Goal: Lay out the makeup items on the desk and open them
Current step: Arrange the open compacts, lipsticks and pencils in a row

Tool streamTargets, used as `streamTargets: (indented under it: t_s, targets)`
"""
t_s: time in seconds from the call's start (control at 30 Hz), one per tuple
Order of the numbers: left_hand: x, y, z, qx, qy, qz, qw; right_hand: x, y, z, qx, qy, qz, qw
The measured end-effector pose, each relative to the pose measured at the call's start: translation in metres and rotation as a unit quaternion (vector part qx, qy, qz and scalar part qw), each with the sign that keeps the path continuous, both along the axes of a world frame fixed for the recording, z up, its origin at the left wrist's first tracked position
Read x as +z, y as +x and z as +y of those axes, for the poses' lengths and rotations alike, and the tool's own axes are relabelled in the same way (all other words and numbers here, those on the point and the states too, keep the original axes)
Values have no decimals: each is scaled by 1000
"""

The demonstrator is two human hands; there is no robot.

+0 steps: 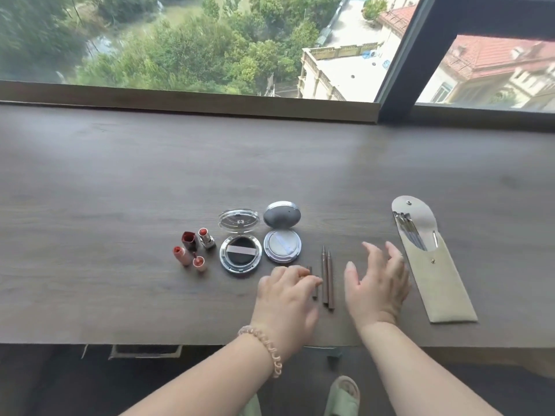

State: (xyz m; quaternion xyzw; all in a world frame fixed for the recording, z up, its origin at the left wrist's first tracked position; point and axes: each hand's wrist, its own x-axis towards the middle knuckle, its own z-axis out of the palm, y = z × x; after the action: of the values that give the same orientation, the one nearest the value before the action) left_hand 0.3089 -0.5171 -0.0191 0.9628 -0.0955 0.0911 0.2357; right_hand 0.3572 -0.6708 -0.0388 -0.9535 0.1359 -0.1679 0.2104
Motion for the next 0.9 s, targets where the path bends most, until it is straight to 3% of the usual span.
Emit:
streamTargets:
  t_s: [0.13,0.27,0.47,0.7,0.77,0.83,0.9]
  targets:
    - [-8,11,-36,-84,70,74,991,-4,17,-78,-107,-30,139,984]
    - [-14,18,-43,-72,79,131,986,-8,23,-117,-133,-24,248,959]
    - [-17,30,-52,-52,60,138,987,-4,11,-94,-67,-59,220,971]
    - [-23,53,-51,-37,41,137,989,-3,3,-34,-22,-37,234,971]
    - [-21,51,-49,-30,29,130,991,-2,4,-31,-1,-36,187,982]
    - [-16,43,-43,-24,17,111,993,-5,2,-28,93,-56,103,989]
    - [-16,32,-35,-22,21,91,995,-7,-3,-21,226,-94,78,966]
